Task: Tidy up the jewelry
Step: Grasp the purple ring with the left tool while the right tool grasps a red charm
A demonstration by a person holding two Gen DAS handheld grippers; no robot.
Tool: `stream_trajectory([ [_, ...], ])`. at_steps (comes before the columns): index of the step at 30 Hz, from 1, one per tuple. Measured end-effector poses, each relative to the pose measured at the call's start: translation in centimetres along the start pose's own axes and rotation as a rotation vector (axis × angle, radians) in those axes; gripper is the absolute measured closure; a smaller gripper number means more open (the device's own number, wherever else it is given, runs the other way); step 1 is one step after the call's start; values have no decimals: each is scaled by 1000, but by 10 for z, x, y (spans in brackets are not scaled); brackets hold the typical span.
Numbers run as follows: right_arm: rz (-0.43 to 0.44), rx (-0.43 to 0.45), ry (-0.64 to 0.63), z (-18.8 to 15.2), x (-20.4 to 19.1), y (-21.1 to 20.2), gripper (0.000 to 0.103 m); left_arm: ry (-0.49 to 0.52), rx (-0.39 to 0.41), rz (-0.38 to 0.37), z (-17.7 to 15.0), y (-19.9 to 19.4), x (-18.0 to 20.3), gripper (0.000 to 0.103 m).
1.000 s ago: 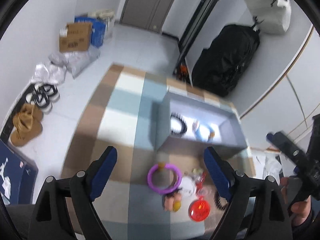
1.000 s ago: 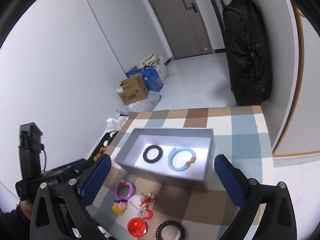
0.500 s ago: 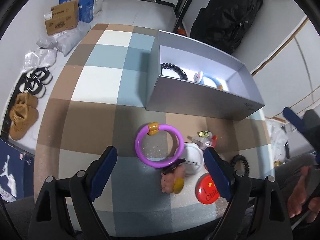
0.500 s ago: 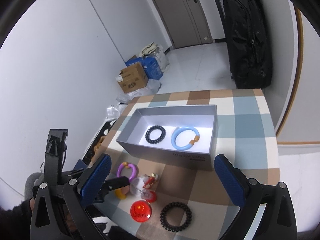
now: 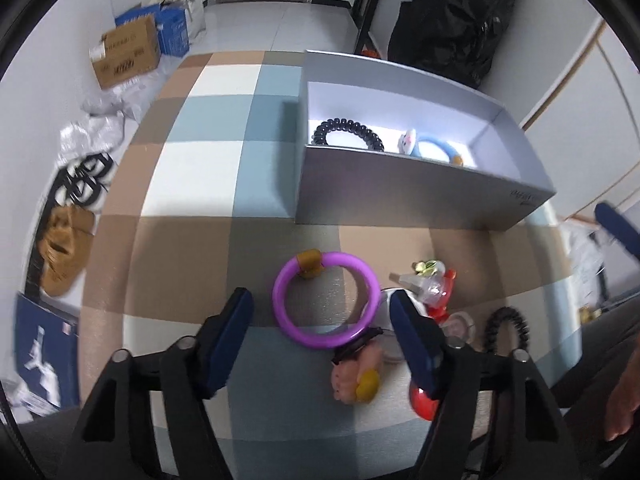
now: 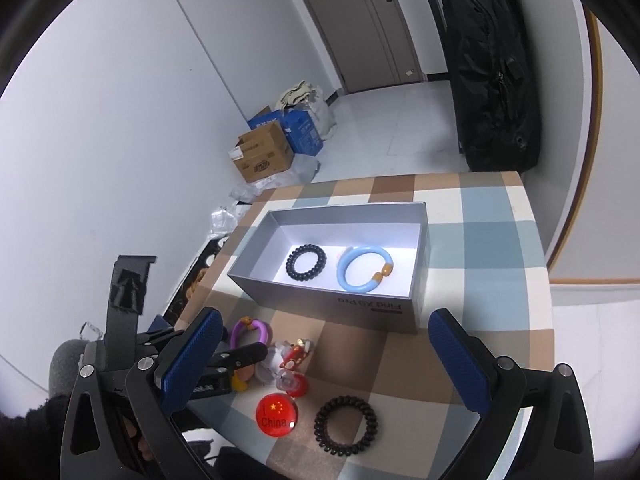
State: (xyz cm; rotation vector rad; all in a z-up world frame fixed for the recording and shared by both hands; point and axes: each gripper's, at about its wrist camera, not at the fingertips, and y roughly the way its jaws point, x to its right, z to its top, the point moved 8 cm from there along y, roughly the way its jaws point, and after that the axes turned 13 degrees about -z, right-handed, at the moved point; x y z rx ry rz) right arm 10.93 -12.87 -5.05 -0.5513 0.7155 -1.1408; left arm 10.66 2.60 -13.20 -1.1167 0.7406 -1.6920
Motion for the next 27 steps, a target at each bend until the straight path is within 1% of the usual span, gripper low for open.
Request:
stream_trajectory([
  [2, -5, -4, 1, -1, 1, 1, 0, 9, -1, 17, -1, 0, -1, 46],
  [3, -6, -7, 2, -2, 1, 1, 0, 13, -1, 19, 0, -1, -1, 54],
  [10, -7, -21, 12, -3, 3, 5, 0, -18, -9, -26, 5, -3, -5, 58],
  [12, 4, -27, 12, -4, 2, 6, 0, -38, 7, -62, 8, -7, -4, 58],
  [15, 8, -48, 7, -9, 1, 10, 0, -48, 43, -81, 13, -15, -1, 58],
  [17, 26, -73, 12, -12, 0, 13, 0, -60, 64, -101, 16, -21, 0, 58],
  [20, 60, -136, 18, -19, -4, 19, 0, -80, 93, -129, 19, -28, 2, 58],
  [22, 76, -158, 25, -22, -7, 23, 0, -88, 110, -147, 20, -34, 3, 58],
  [26, 113, -221, 27, -31, -17, 34, 0, -90, 139, -159, 25, -41, 4, 58],
  [27, 124, -239, 30, -33, -20, 38, 2, -89, 143, -159, 26, -42, 3, 58],
])
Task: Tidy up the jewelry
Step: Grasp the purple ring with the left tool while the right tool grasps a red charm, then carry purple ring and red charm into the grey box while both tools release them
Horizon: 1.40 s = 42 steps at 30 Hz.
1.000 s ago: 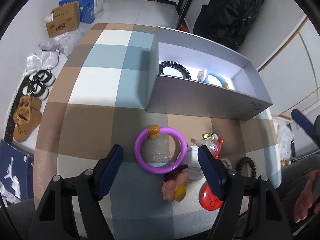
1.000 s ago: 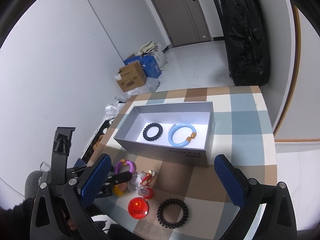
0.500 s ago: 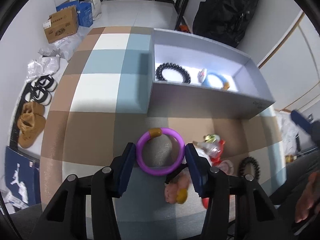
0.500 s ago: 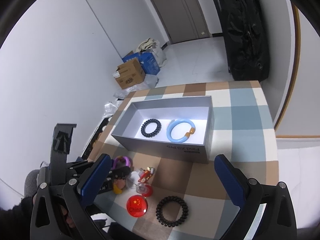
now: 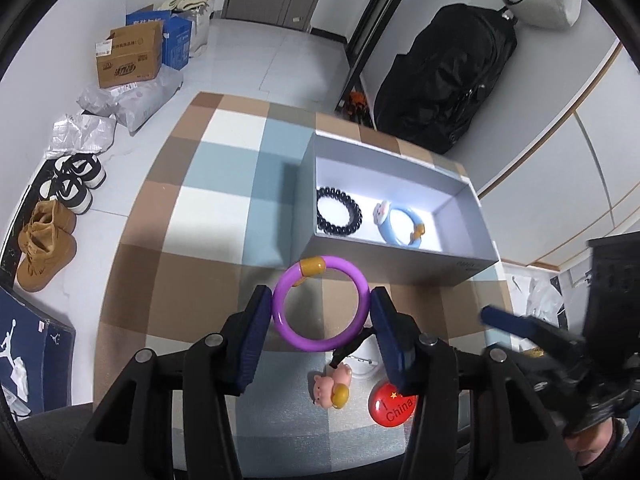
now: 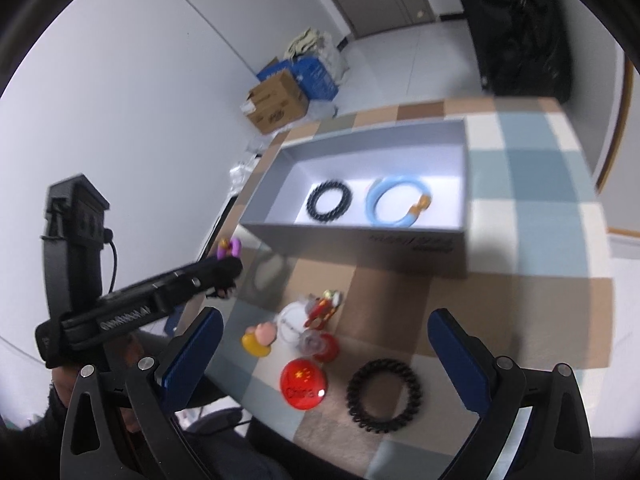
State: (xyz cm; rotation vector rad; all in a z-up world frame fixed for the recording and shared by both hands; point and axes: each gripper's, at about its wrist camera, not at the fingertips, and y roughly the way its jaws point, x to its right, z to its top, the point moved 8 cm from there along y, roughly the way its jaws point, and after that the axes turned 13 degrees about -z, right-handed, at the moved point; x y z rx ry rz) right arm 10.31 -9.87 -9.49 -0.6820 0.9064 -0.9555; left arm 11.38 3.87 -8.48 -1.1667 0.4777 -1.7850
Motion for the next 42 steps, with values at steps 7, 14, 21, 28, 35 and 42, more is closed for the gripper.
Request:
stream_trajectory([
  [7, 47, -85, 12, -4, -12, 25, 20, -1, 27, -19, 9, -10, -7, 58],
  [14, 1, -127, -21, -6, -21, 45, 43, 11, 21, -7, 10, -9, -14, 58],
  [21, -21, -147, -40, -8, -27, 55, 57, -1, 6, -20, 9, -8, -15, 58],
  [28, -37, -170, -4, -5, -21, 66, 78, 8, 2, -25, 9, -8, -11, 58],
  [35, -47, -158, 9, -6, -14, 61, 96, 8, -5, -26, 8, -6, -10, 58],
  [42, -24, -127, -13, -6, -23, 50, 96, 13, 12, -45, 9, -8, -6, 58],
])
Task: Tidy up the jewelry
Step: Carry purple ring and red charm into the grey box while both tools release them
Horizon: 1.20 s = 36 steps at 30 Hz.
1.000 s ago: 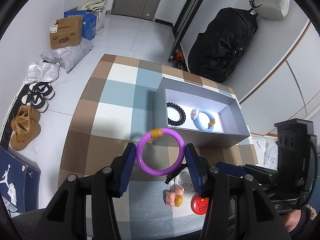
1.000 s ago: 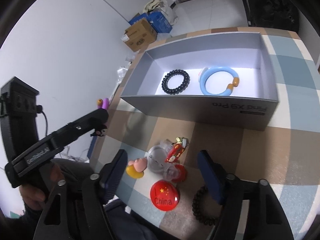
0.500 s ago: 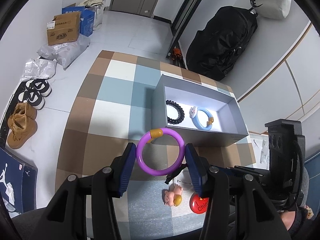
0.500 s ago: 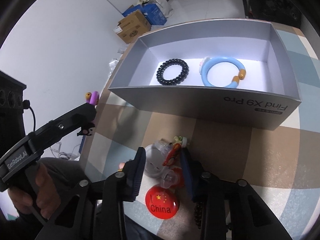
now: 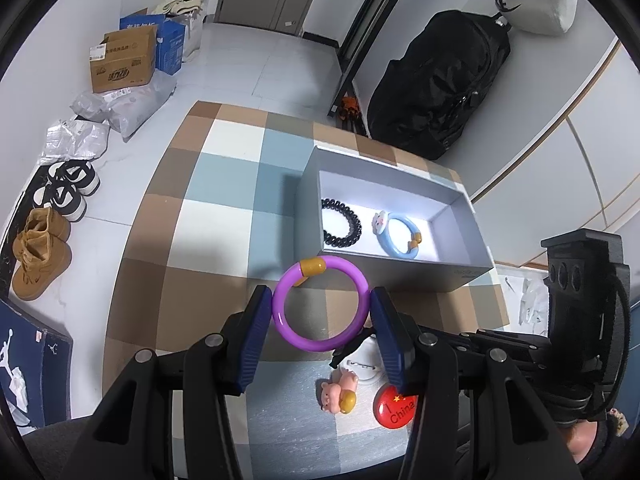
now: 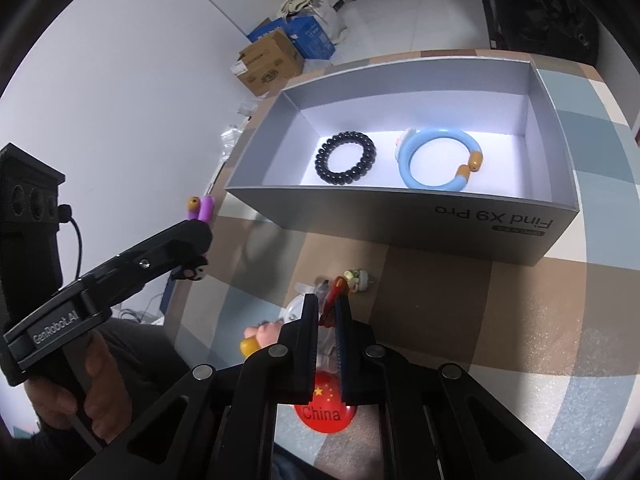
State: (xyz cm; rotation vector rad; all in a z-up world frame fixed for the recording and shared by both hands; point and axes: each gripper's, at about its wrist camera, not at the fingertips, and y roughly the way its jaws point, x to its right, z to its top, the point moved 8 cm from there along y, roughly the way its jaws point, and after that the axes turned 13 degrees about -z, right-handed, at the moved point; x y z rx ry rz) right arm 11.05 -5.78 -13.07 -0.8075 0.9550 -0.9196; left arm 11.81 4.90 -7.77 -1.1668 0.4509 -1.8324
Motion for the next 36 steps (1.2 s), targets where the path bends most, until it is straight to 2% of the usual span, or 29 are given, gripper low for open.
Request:
stream_trajectory([
  [6, 43, 50, 12, 9, 0, -18, 96, 14, 50, -39, 7, -7, 8, 58],
  [12, 111, 82, 37, 19, -2, -36, 96, -53, 125, -71, 22, -11, 3, 58],
  [17, 145, 139, 52, 36, 2, -57, 96, -27, 182, -46, 38, -13, 8, 58],
  [23, 196, 182, 141, 58, 21, -71, 96, -42, 158, -60, 48, 4, 12, 58],
  [29, 185, 193, 196, 78, 41, -68, 96, -4, 157, -74, 60, 19, 27, 58],
  [33, 186, 208, 224, 87, 52, -69, 96, -50, 147, -103, 64, 31, 25, 58],
  [36, 179, 200, 233, 89, 58, -63, 96, -39, 130, -100, 65, 37, 30, 58],
])
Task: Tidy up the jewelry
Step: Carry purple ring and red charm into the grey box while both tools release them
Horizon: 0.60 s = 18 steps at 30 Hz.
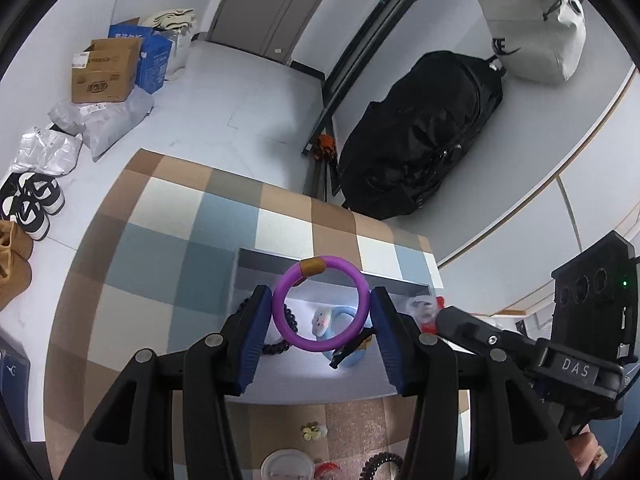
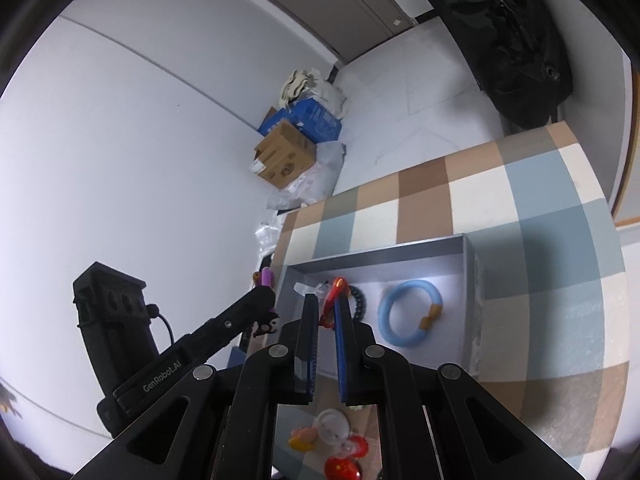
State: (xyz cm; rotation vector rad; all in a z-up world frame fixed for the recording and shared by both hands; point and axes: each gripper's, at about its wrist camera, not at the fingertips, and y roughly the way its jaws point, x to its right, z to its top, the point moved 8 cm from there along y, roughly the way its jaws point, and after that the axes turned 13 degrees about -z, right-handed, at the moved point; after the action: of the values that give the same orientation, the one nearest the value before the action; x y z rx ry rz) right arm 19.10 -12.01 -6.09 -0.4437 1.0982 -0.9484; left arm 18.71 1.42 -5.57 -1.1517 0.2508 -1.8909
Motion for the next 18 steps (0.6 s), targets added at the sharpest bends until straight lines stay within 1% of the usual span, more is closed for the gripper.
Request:
stream_trajectory([
  [4, -27, -8, -1, 0, 5, 3, 96, -5, -27, -6, -3, 8, 2, 58],
  [7, -35, -18, 10, 0, 11, 6, 96, -15, -52, 9, -6, 14, -1, 58],
  [10, -29, -31, 26, -2, 14, 8, 96, -51, -74, -12, -9, 18, -3, 58],
  [12, -30, -38, 24, -3, 13, 11, 93, -61, -79, -33, -9, 19, -1, 58],
  [13, -31, -37, 18, -3, 13, 11, 93, -65, -77, -36, -8, 18, 0, 56],
  [15, -30, -25, 12, -2, 12, 11, 93, -76, -90, -52, -7, 20, 2, 55],
  [17, -7, 2, 23, 1, 11, 5, 91, -86, -94, -67, -7, 20, 3, 47],
  [18, 1, 15, 19, 2, 10, 1, 84, -89, -83, -75, -6, 17, 4, 38],
])
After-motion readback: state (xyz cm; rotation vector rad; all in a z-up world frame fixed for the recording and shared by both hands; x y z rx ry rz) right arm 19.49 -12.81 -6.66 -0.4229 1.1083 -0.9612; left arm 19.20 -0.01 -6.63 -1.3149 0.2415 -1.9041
